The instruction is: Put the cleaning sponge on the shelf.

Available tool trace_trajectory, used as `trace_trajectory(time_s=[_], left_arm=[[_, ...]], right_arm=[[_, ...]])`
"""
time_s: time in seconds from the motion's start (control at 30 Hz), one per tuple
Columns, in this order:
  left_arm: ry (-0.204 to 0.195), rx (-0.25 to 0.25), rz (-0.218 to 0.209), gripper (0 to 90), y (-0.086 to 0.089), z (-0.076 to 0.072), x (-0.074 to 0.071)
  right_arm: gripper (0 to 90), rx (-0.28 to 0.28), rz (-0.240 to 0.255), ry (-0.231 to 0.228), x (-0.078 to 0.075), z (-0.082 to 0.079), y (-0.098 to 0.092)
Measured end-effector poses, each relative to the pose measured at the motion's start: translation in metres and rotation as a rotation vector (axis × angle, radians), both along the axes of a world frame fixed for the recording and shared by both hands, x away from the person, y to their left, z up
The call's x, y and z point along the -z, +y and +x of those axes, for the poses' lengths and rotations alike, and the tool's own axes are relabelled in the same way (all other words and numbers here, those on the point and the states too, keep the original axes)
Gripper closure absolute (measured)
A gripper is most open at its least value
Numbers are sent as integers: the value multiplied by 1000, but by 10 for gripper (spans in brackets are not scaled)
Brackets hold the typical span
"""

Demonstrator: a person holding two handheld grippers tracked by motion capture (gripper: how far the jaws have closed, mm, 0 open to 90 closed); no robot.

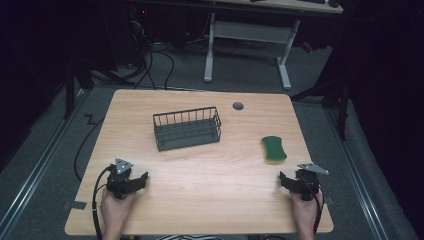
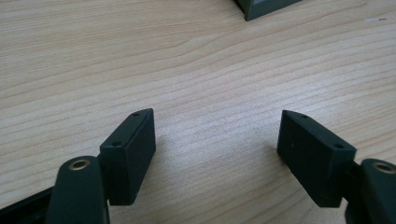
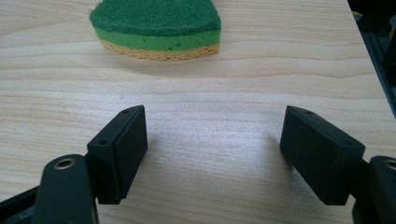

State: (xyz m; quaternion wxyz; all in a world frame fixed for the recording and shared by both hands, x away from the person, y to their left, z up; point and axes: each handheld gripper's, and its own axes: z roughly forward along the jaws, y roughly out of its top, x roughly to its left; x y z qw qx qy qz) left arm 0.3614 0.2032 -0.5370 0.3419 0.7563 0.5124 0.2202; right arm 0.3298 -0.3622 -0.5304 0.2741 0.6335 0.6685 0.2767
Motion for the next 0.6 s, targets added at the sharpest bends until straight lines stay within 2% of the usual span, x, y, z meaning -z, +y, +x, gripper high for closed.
trace_trajectory(time_s=[0.23, 0.4, 0.43, 0.6], left_arm=[[-3, -7, -1, 304, 0, 0, 0], [4, 12, 1, 265, -1, 1, 0], [7, 17, 1, 231, -1, 1, 0], [13, 12, 6, 191, -5, 2, 0]], right_arm=[[214, 1, 2, 2, 0, 1, 1], [178, -40, 4, 11, 0, 1, -1], [137, -76, 7, 18, 0, 1, -2], [141, -115, 3, 20, 0, 0, -5]])
